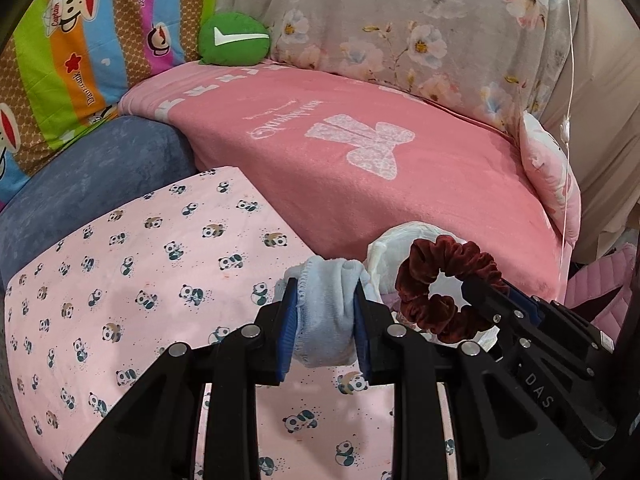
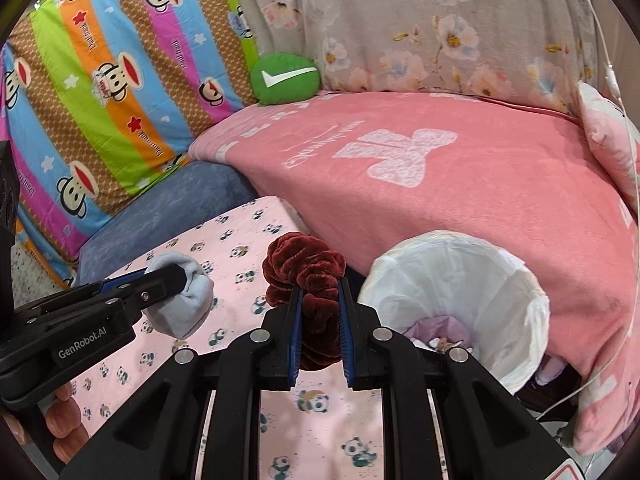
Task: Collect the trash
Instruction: 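Lift and carry the sock with the left tool while the right tool carries the scrunchie to the bin, then open the left tool over the bin while the right tool releases the scrunchie inside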
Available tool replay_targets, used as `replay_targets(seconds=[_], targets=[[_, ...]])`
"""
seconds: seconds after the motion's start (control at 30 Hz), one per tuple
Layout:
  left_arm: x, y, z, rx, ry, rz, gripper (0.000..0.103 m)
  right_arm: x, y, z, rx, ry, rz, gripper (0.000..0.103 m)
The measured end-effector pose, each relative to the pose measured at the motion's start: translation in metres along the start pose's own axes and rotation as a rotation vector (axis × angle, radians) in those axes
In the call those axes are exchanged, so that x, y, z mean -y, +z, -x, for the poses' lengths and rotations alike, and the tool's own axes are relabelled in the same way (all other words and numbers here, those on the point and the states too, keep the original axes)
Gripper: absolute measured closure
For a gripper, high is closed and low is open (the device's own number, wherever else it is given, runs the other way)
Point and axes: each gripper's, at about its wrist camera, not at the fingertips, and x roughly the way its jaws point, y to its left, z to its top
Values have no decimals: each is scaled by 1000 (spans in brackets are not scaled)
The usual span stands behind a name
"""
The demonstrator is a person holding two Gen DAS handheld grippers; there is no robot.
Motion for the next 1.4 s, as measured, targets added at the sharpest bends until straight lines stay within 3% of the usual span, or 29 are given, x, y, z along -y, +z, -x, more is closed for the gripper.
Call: replay_targets(seconds=[0.87, 1.07, 1.13, 1.4], targets=[[104, 14, -44, -57, -124, -170, 74, 124, 7, 25, 58, -161, -136, 87], [113, 18, -49, -41, -116, -181, 63, 139, 8, 24, 61, -179, -158, 86], [113, 19, -49, -34, -112, -176, 54, 141, 8, 24, 63, -180, -158, 86], [103, 20, -47, 1, -44, -152, 35, 138, 12, 17, 60, -182, -148, 83]])
